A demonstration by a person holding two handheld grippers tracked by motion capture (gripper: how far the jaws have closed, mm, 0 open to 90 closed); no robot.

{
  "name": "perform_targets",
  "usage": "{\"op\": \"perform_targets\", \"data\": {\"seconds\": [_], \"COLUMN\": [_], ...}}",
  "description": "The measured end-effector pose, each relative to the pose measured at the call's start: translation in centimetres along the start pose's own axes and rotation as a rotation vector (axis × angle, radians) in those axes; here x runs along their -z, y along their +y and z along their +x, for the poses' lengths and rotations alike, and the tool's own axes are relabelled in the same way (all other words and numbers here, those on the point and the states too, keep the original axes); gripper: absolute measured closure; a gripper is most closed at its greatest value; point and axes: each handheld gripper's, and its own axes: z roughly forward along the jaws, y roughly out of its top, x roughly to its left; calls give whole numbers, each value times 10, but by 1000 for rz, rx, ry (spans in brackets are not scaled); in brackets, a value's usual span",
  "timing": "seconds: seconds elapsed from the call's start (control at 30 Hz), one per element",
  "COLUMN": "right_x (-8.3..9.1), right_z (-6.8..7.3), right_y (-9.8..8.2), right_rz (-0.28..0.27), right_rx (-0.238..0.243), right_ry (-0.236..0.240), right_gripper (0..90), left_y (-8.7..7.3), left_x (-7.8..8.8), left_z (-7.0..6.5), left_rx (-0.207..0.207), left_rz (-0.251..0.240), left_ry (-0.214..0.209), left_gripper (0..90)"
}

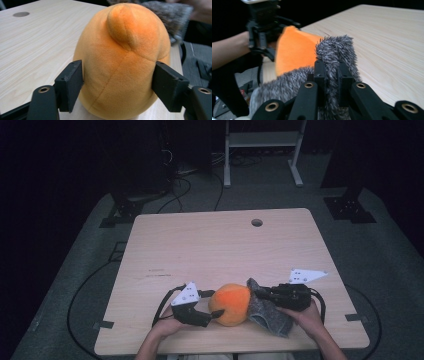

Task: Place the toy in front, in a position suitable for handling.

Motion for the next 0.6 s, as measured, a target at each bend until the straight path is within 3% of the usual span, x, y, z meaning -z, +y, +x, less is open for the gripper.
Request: {"op": "perform_targets", "data": {"seconds": [0.2,0.33,0.43,0.53,0.6], "right_x": [-4,2,-5,-14,-14], "right_z": [-8,2,16,19,15], "right_y": [-4,3,9,7,6], "right_rz": [27,-22,-17,28,16], "right_rx": [-42,14,67,94,61], "right_ry": [-62,2,47,5,-18], "right_gripper": [806,802,803,803,803], "left_y": [4,5,8,10,11], "left_x": [0,-4,-7,-10,-13], "left_z": [1,1,-2,-4,-5], "left_rx": [32,49,53,65,82], "left_rz": [-21,-32,-31,-28,-32], "left_ry": [45,65,90,112,117], "left_gripper": [324,329,329,335,348]}}
